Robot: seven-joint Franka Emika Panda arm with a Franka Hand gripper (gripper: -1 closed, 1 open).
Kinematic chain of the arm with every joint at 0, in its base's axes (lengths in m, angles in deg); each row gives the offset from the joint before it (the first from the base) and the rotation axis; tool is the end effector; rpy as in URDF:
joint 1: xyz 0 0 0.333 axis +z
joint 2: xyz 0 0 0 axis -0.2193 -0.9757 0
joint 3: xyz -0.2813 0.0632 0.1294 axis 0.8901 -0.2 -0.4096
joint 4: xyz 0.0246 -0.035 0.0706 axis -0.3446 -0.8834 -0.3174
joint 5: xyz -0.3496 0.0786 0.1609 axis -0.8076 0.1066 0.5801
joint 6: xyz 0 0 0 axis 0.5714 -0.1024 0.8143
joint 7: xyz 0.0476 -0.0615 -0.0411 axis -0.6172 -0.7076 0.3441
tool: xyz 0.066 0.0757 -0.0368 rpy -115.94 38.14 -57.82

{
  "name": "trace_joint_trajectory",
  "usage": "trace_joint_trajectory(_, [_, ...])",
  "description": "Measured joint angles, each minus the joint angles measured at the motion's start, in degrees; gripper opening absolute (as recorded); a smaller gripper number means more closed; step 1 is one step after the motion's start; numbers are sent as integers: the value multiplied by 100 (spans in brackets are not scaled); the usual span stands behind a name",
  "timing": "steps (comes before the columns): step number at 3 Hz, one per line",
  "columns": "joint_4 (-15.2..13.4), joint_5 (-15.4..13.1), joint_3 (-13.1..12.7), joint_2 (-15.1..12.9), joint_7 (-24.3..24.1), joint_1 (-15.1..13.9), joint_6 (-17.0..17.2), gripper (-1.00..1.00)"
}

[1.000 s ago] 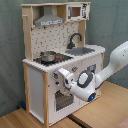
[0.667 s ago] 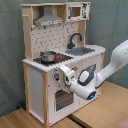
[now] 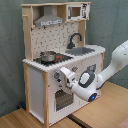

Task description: Play with the kitchen

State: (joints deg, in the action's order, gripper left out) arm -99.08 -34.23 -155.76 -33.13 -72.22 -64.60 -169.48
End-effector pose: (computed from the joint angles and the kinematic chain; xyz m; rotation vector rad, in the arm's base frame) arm 0.3450 0.5326 0.3084 1.4102 0.8870 1.6489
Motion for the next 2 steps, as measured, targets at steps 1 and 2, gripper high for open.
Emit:
trace_joint_trajectory(1, [34, 43, 2, -61, 572, -4, -78, -100])
trace_joint_trajectory(2, [33, 64, 3, -100, 1156, -12, -140, -100])
